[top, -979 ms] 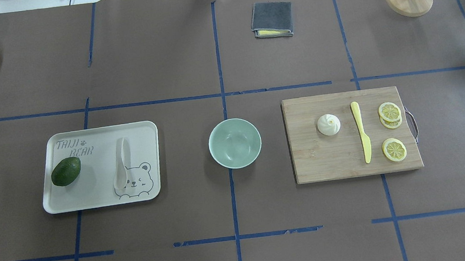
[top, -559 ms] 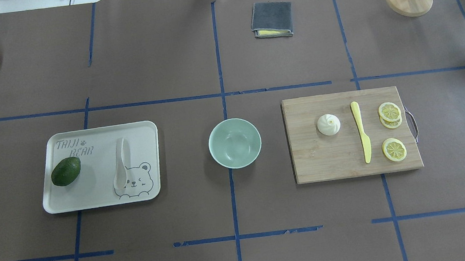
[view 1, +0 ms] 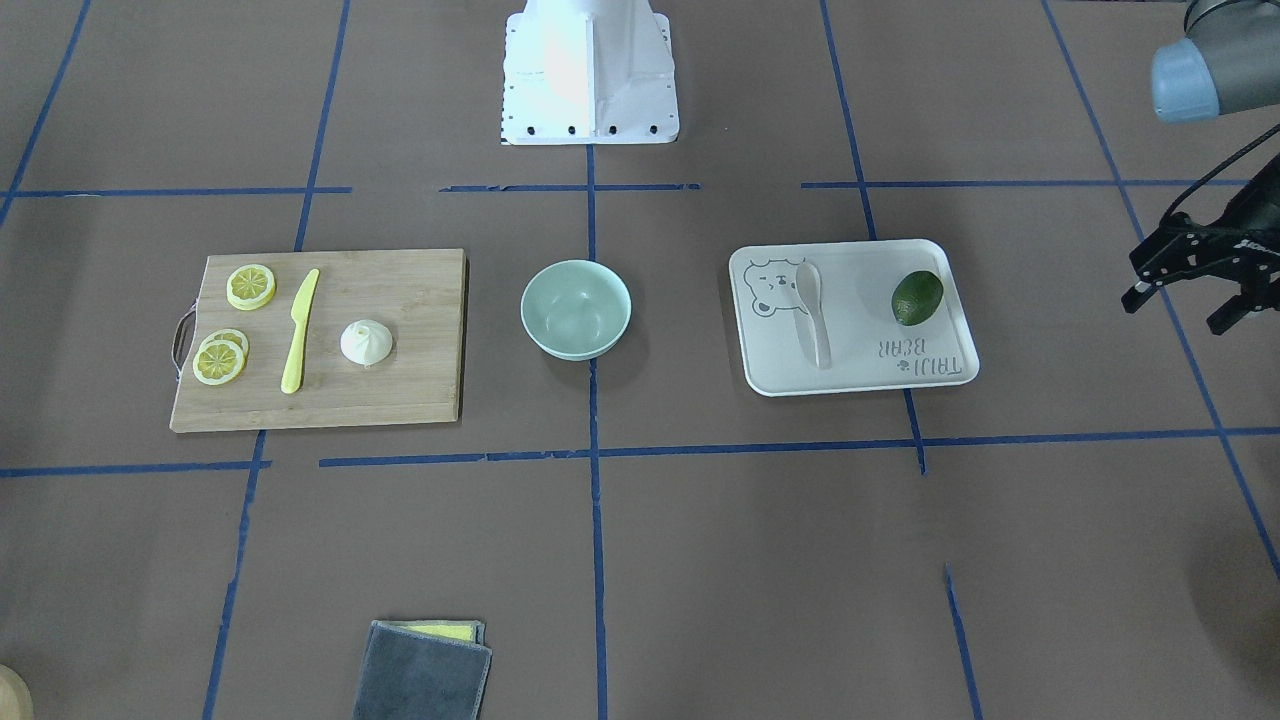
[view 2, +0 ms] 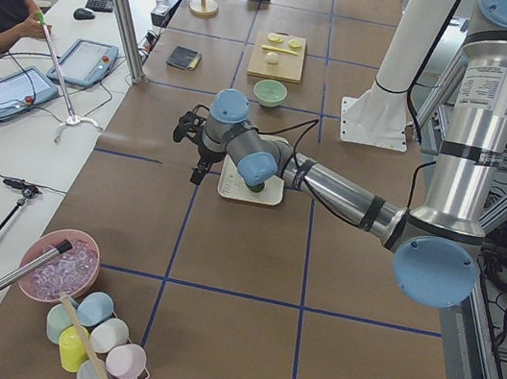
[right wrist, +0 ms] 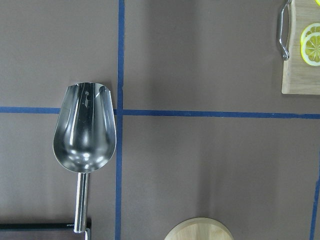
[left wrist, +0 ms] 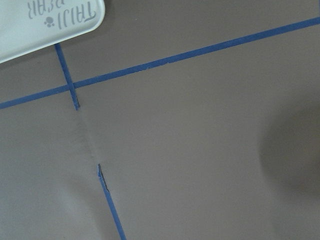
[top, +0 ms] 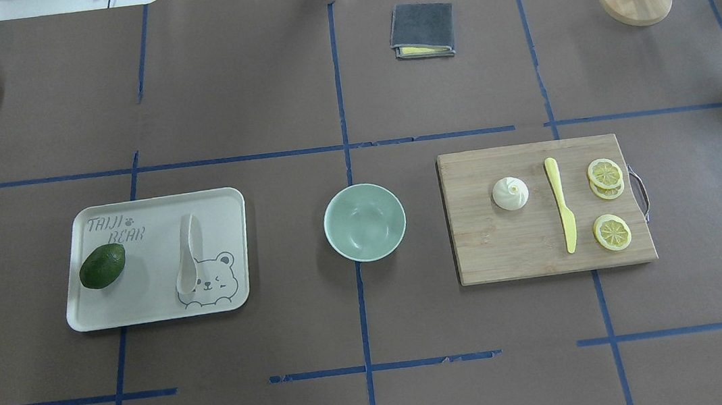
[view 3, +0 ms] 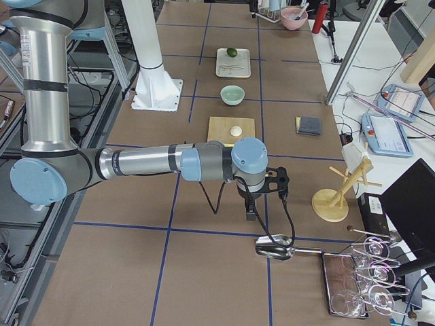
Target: Put spoon and bun in bowl
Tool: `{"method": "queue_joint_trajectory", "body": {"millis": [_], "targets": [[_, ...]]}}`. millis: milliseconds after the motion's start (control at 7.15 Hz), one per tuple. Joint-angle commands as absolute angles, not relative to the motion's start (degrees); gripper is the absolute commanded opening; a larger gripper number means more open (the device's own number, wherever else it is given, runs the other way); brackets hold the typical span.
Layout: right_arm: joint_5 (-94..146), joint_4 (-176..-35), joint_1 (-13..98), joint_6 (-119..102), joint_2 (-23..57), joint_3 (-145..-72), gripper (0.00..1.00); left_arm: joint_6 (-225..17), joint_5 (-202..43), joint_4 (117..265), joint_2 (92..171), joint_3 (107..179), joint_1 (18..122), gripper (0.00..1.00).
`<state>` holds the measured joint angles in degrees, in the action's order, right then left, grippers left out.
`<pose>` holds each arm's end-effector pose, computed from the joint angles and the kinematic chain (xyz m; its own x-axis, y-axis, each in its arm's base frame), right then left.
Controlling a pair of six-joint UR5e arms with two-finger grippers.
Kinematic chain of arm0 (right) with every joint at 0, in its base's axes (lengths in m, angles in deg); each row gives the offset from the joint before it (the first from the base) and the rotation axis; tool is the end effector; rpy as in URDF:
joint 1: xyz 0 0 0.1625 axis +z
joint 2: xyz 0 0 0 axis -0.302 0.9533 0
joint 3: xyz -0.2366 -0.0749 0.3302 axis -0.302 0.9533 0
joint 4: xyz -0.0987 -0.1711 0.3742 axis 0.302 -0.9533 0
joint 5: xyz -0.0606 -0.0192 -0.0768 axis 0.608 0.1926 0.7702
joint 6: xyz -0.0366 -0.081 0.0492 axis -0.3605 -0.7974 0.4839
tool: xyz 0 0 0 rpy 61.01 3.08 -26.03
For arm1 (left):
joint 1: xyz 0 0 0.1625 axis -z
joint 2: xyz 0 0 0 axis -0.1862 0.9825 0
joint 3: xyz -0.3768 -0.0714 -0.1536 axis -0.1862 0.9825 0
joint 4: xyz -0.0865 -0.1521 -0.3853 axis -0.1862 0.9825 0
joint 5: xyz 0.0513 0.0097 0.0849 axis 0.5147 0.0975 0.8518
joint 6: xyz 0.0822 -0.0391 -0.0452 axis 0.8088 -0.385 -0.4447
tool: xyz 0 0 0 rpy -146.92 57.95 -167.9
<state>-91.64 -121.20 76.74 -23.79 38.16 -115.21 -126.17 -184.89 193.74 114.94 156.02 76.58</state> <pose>0.0914 -0.4890 0.5700 0.6325 -0.0188 0.7744 -0.0862 0.9918 0.0945 0.1521 -0.5164 0.4395 0.6120 0.1973 -0.7658 0.1073 0.9387 0.3276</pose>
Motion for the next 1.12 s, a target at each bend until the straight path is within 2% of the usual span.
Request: {"method": "queue_joint_trajectory", "body": {"millis": [0,420,699,979], "targets": [[-93.3,-121.1,76.7,-23.8,38.1,-115.3,1.0,-137.5,-177.4,195.3,116.0,158.9,68.1,0.96],[-93.3,-121.1,76.6,-23.2,38.2,-115.2,1.0,-151.5,-169.3,194.6,119.4,159.2,56.6,0.94],[-93.0,-121.0,76.6,-23.3,38.4,-115.2,1.0,-159.5,-159.5,186.3,124.4,158.4,46.9,0.92],[-93.1,-121.0,76.6,-23.3,38.1,-115.2,1.0,-162.1,-158.7,185.6,125.5,157.6,44.7,0.86]]}}
